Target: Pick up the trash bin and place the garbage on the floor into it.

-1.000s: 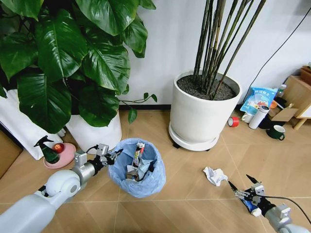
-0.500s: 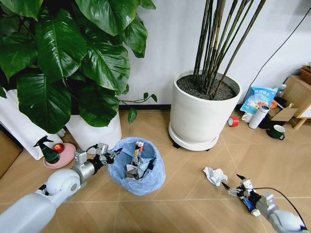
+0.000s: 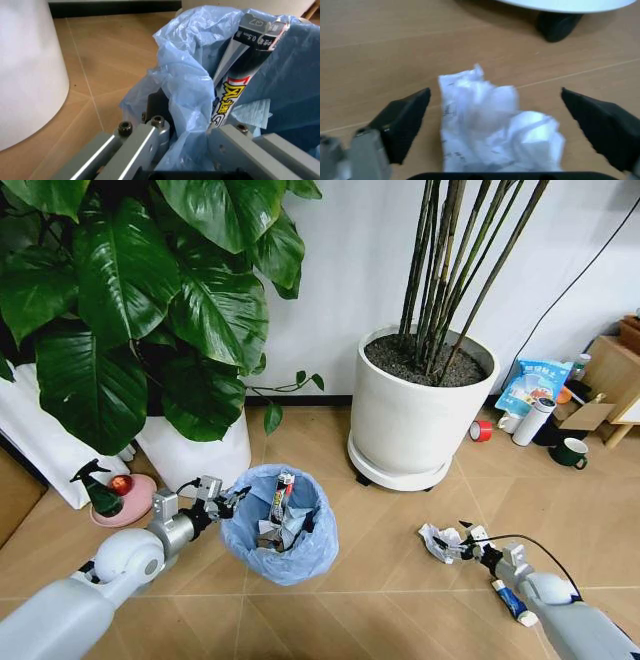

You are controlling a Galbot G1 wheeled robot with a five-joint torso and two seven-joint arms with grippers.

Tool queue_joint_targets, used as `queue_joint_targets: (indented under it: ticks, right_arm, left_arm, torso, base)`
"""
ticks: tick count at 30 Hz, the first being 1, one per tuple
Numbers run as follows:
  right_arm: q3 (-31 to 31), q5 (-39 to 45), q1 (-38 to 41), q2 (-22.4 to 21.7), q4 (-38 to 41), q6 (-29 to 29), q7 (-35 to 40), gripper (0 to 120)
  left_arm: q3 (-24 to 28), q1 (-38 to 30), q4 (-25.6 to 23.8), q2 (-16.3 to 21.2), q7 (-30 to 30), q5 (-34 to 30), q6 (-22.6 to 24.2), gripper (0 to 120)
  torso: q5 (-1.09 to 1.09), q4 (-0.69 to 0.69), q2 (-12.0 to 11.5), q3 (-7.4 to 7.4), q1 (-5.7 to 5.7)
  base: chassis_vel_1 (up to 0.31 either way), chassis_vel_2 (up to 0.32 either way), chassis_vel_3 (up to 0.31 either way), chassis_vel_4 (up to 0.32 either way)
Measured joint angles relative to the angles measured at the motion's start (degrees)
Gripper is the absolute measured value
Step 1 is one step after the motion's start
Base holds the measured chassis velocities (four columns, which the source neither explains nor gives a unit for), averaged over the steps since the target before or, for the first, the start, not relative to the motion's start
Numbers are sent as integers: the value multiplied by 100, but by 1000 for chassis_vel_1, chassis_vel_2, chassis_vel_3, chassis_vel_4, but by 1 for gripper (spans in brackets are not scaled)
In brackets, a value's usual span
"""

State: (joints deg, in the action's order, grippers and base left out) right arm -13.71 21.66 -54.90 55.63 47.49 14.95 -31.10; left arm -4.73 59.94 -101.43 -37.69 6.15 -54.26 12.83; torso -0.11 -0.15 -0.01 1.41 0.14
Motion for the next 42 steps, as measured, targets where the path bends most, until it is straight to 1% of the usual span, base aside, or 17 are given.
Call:
queue_joint_targets:
  ticks: [2,3,7,8,11,12,13,16,17,19,20,24,26,30,36,39,42]
  right_arm:
    - [142,65,52,10,-39,-56,30,81]
    - [142,65,52,10,-39,-56,30,81]
    - [285,92,87,3,-107,-123,92,65]
    - [285,92,87,3,-107,-123,92,65]
    - [306,92,101,-30,-116,-147,139,51]
    - [308,92,105,-41,-116,-154,151,44]
    - [308,92,105,-41,-116,-154,151,44]
    - [320,92,107,-58,-117,-158,170,31]
    - [320,92,107,-58,-117,-158,170,31]
    - [335,94,115,-59,-117,-159,171,21]
    - [335,94,115,-59,-117,-159,171,21]
    - [366,135,131,-74,-112,-172,170,3]
    - [370,150,127,-79,-104,-174,165,0]
    - [386,214,99,-106,-55,-180,147,0]
    - [504,530,14,-317,393,-203,-12,0]
    - [502,692,-41,-440,719,-237,-109,0]
    - [183,1010,-349,-779,1621,-294,-334,0]
  left_arm:
    - [0,-25,0,-3,-7,-14,2,0]
    - [0,-25,0,-3,-7,-14,2,0]
    - [0,-30,0,-2,-9,-24,5,0]
    - [0,-30,0,-2,-9,-24,5,0]
    - [-2,-30,13,0,-9,-26,5,0]
    - [-8,-30,17,-4,-9,-28,5,0]
    - [-8,-30,17,-4,-9,-28,5,0]
    - [-8,-41,27,-9,-6,-34,5,0]
    - [-8,-41,27,-9,-6,-34,5,0]
    - [-9,-49,30,-9,-4,-37,5,0]
    - [-9,-49,30,-9,-4,-37,5,0]
    - [-7,-59,43,-15,0,-40,5,0]
    - [-1,-59,50,-21,2,-40,5,0]
    - [8,-59,68,-25,9,-39,4,0]
    - [53,-24,77,69,31,-35,-1,0]
    - [126,-74,107,87,44,-45,-1,0]
    - [473,-408,291,40,81,-96,0,0]
  torso:
    - [0,0,0,0,0]
    - [0,0,0,0,0]
    - [1,0,0,0,0]
    - [1,0,0,0,0]
    - [0,0,0,-1,0]
    - [0,0,0,-1,0]
    - [0,0,0,-1,0]
    - [-1,0,0,-1,0]
    - [-1,0,0,-1,0]
    - [0,0,0,0,0]
    - [0,0,0,0,0]
    - [0,1,0,-1,0]
    - [0,1,0,-1,0]
    - [0,1,0,0,0]
    - [1,0,0,-1,0]
    - [2,2,1,0,0]
    - [2,1,1,0,0]
  base:
    - [0,0,0,0]
    - [0,0,0,0]
    - [0,0,0,0]
    - [0,0,0,0]
    - [0,0,0,0]
    - [0,0,0,0]
    - [0,0,0,0]
    - [0,0,0,0]
    - [0,0,0,0]
    - [0,0,0,0]
    - [0,0,0,0]
    - [0,0,0,0]
    - [0,0,0,0]
    - [0,0,0,0]
    - [0,0,0,0]
    - [0,0,0,0]
    - [0,0,0,0]
